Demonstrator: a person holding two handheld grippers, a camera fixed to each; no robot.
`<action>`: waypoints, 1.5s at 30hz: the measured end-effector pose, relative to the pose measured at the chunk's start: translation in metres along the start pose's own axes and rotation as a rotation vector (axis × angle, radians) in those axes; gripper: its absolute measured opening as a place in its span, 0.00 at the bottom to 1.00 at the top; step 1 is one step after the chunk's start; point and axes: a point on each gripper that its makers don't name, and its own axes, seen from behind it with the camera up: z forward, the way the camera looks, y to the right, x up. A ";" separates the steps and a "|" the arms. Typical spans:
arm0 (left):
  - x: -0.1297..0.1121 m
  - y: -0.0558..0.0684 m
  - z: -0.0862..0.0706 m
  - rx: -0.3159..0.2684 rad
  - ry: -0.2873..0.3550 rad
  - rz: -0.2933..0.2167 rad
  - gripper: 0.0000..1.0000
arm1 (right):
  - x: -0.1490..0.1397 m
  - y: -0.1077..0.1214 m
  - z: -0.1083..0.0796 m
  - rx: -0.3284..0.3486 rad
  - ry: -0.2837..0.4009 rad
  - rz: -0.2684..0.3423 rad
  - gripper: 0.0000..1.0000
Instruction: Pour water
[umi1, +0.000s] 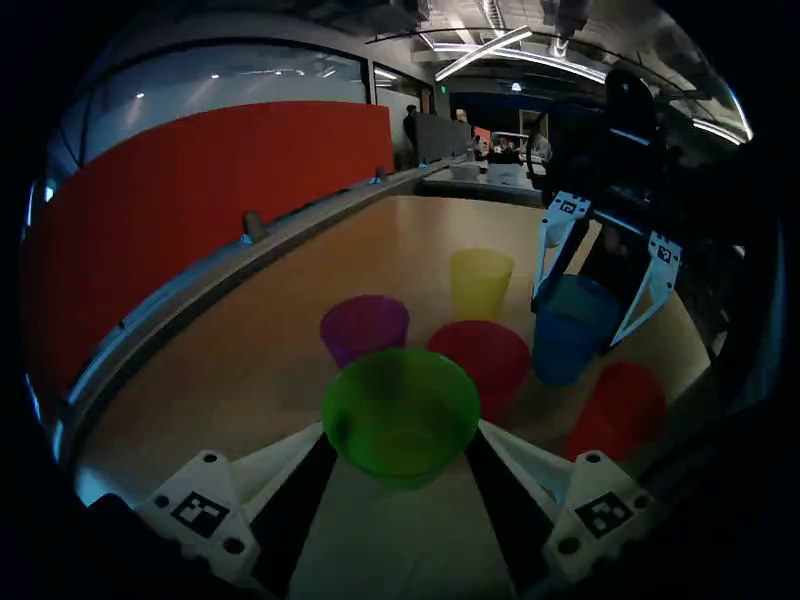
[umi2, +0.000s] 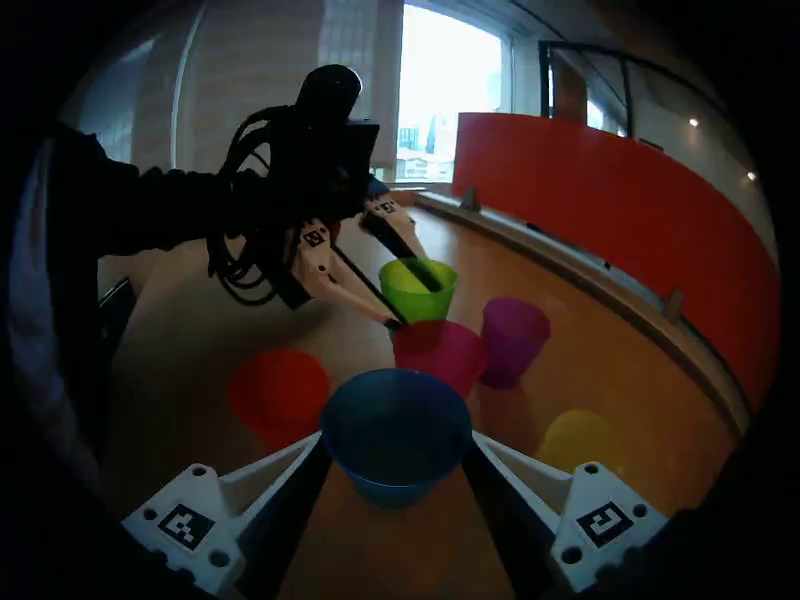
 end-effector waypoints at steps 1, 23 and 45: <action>0.002 0.000 -0.002 0.004 0.006 -0.004 0.83 | 0.003 0.000 -0.001 -0.003 0.006 0.001 0.90; 0.049 0.010 -0.039 0.072 0.088 -0.012 0.83 | 0.063 0.004 -0.037 -0.071 0.134 0.012 0.90; 0.079 0.019 -0.064 0.113 0.167 -0.008 0.83 | 0.120 -0.002 -0.062 -0.107 0.306 0.017 0.90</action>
